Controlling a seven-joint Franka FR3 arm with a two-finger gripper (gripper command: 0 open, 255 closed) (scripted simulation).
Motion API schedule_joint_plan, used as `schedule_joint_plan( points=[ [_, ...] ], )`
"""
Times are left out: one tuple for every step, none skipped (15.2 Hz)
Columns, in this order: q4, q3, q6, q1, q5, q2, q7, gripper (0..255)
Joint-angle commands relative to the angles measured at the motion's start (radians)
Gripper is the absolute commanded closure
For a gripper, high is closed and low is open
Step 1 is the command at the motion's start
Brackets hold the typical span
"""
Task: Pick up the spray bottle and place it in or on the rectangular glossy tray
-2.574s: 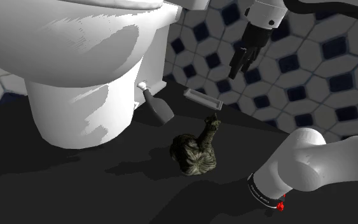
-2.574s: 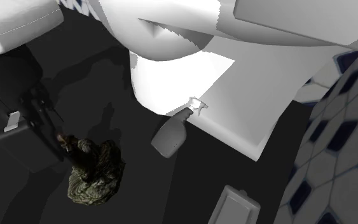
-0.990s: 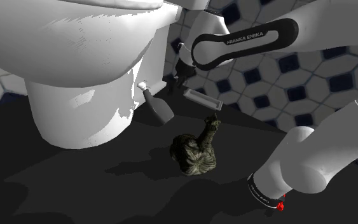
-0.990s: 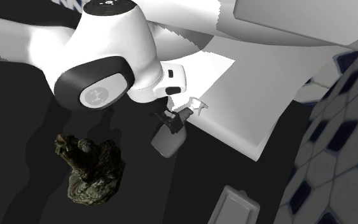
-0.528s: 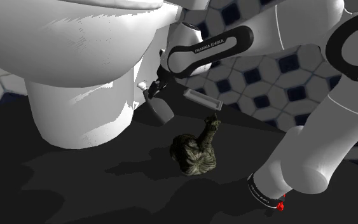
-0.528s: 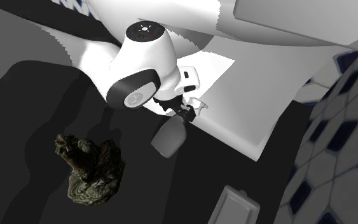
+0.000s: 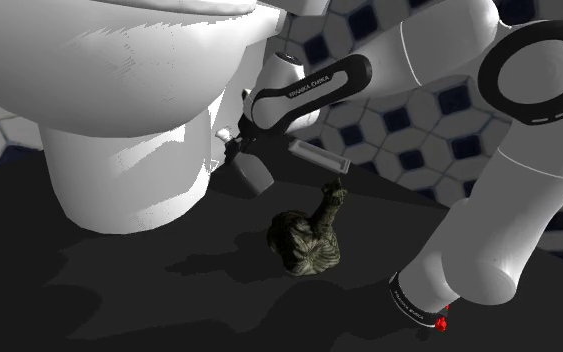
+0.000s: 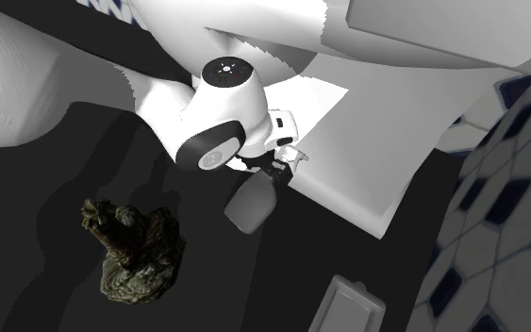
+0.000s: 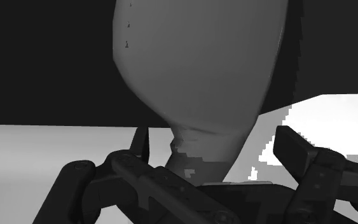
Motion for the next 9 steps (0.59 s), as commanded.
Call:
schedule_joint_plan(
  points=[
    [0.006, 0.001, 0.013, 0.001, 0.002, 0.018, 0.0, 0],
    [0.006, 0.001, 0.013, 0.001, 0.002, 0.018, 0.0, 0],
    [0.006, 0.001, 0.013, 0.001, 0.002, 0.018, 0.0, 0],
    [0.006, 0.001, 0.013, 0.001, 0.002, 0.018, 0.0, 0],
    [0.006, 0.001, 0.013, 0.001, 0.002, 0.018, 0.0, 0],
    [0.006, 0.001, 0.013, 0.001, 0.002, 0.018, 0.0, 0],
    [0.006, 0.001, 0.013, 0.001, 0.002, 0.018, 0.0, 0],
    [0.006, 0.001, 0.013, 0.001, 0.002, 0.018, 0.0, 0],
    [0.006, 0.001, 0.013, 0.001, 0.002, 0.018, 0.0, 255]
  ],
)
